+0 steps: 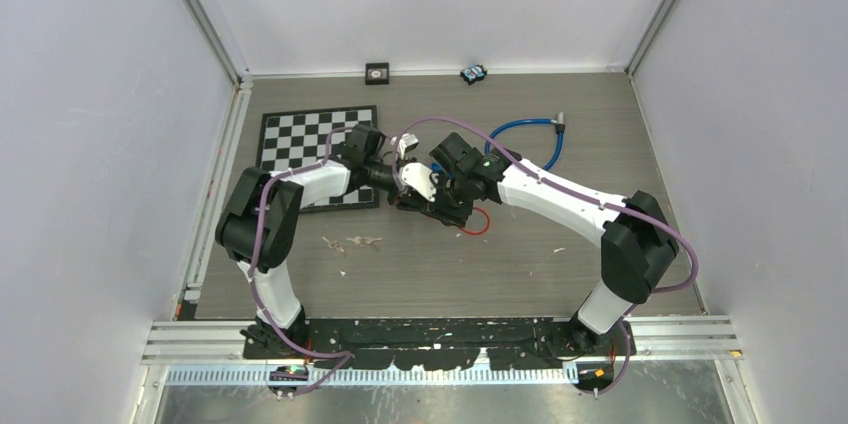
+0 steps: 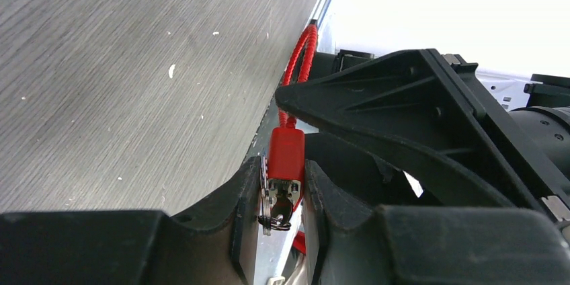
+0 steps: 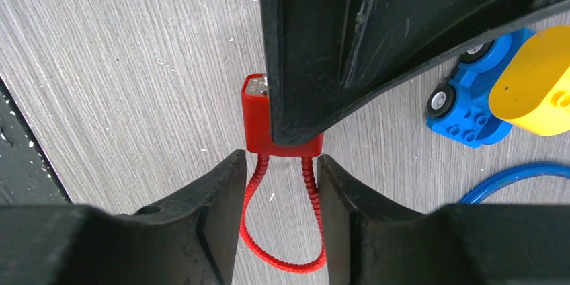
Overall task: Unlock with the key
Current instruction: Unlock the lock.
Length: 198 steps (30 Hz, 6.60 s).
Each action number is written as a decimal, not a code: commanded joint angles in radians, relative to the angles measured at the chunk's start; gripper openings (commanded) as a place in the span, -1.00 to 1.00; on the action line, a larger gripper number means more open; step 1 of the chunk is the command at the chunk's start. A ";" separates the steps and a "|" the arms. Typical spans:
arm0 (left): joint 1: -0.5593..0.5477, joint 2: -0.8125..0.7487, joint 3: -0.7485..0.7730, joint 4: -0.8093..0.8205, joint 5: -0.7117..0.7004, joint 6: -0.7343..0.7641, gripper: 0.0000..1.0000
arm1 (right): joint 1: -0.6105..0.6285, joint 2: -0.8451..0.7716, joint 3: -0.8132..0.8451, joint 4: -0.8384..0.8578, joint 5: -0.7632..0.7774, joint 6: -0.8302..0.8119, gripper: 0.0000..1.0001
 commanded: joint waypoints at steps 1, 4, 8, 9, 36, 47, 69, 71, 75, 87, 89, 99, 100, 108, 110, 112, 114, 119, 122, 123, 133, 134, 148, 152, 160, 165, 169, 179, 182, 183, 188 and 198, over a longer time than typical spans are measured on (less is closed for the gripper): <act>-0.011 0.001 0.048 0.006 0.047 0.009 -1.00 | 0.006 -0.013 0.023 0.020 -0.040 -0.030 -0.10; -0.012 0.004 0.049 0.002 0.056 0.008 -1.00 | 0.006 -0.012 0.016 0.028 -0.048 -0.038 -0.15; -0.014 0.015 0.053 0.001 0.073 0.005 -1.00 | 0.006 -0.016 -0.002 0.054 -0.037 -0.037 -0.13; -0.014 0.016 0.054 0.000 0.077 0.005 -1.00 | 0.006 -0.019 -0.009 0.061 -0.032 -0.038 -0.13; -0.013 0.013 0.066 -0.054 0.097 0.049 -1.00 | -0.012 -0.107 -0.059 0.013 -0.164 -0.049 0.43; -0.015 0.011 0.056 -0.032 0.116 0.038 -1.00 | -0.027 -0.053 -0.022 0.106 -0.145 0.062 0.55; -0.011 0.005 0.052 -0.011 0.123 0.039 -0.81 | -0.063 -0.057 -0.029 0.086 -0.258 0.044 -0.91; 0.006 -0.007 0.055 -0.021 0.116 0.064 -0.52 | -0.072 -0.079 -0.051 0.086 -0.280 0.040 -0.93; 0.057 -0.055 0.067 -0.066 0.087 0.161 -0.18 | -0.081 -0.114 -0.086 0.069 -0.327 0.026 -0.96; 0.069 -0.137 0.129 -0.284 0.033 0.445 0.02 | -0.092 -0.131 -0.099 0.058 -0.372 0.036 -0.98; 0.054 -0.135 0.128 -0.283 0.050 0.473 -0.04 | -0.094 -0.126 -0.093 0.057 -0.382 0.042 -0.98; -0.017 -0.123 0.083 -0.246 0.099 0.483 -0.13 | -0.108 -0.114 -0.084 0.056 -0.393 0.058 -0.99; -0.023 -0.120 0.082 -0.246 0.099 0.481 -0.15 | -0.109 -0.113 -0.083 0.056 -0.393 0.059 -0.98; -0.045 -0.106 0.079 -0.241 0.082 0.485 -0.32 | -0.114 -0.108 -0.081 0.056 -0.397 0.064 -0.98; -0.050 -0.106 0.080 -0.241 0.079 0.491 -0.40 | -0.114 -0.107 -0.080 0.056 -0.397 0.066 -0.98; -0.054 -0.106 0.080 -0.240 0.074 0.496 -0.47 | -0.114 -0.104 -0.078 0.056 -0.400 0.069 -0.98; -0.060 -0.104 0.083 -0.241 0.072 0.504 -0.53 | -0.115 -0.102 -0.076 0.056 -0.403 0.072 -0.98; -0.071 -0.111 0.076 -0.240 0.076 0.544 -0.83 | -0.124 -0.090 -0.068 0.056 -0.419 0.089 -0.99; -0.071 -0.132 0.060 -0.242 0.081 0.611 -1.00 | -0.146 -0.085 -0.066 0.057 -0.456 0.108 -0.99; -0.071 -0.142 0.053 -0.242 0.082 0.641 -1.00 | -0.155 -0.082 -0.066 0.057 -0.473 0.116 -0.99; -0.099 -0.276 -0.028 -0.255 0.127 1.073 -1.00 | -0.212 -0.039 -0.091 0.097 -0.659 0.194 -0.99; -0.101 -0.291 -0.036 -0.262 0.131 1.117 -1.00 | -0.221 -0.035 -0.102 0.112 -0.681 0.211 -0.99; -0.121 -0.441 -0.132 -0.248 0.077 1.396 -1.00 | -0.242 0.009 -0.100 0.122 -0.756 0.258 -0.99; -0.114 -0.473 -0.131 -0.276 0.039 1.396 -0.70 | -0.242 -0.005 -0.102 0.123 -0.704 0.253 -0.99; 0.005 -0.523 -0.152 -0.194 0.046 1.147 0.37 | -0.241 -0.057 -0.127 0.142 -0.593 0.233 -0.99; 0.020 -0.436 -0.133 -0.048 -0.046 0.770 0.53 | -0.211 -0.092 -0.132 0.164 -0.499 0.221 -0.99; 0.021 -0.278 -0.051 -0.059 -0.058 0.502 0.52 | -0.174 -0.110 -0.128 0.172 -0.417 0.209 -0.99; 0.013 -0.039 0.033 0.155 0.064 0.056 0.50 | -0.116 -0.113 -0.129 0.188 -0.282 0.187 -0.99; -0.003 -0.027 0.029 0.176 0.069 0.017 0.45 | -0.107 -0.109 -0.128 0.192 -0.261 0.185 -0.99; -0.008 -0.025 0.027 0.174 0.067 0.016 0.42 | -0.105 -0.108 -0.128 0.192 -0.256 0.184 -0.99; -0.034 -0.002 0.044 0.104 0.067 0.045 0.26 | -0.103 -0.108 -0.125 0.197 -0.236 0.187 -0.99; -0.070 0.029 0.054 0.070 0.089 0.057 -0.07 | -0.102 -0.105 -0.125 0.199 -0.223 0.192 -0.98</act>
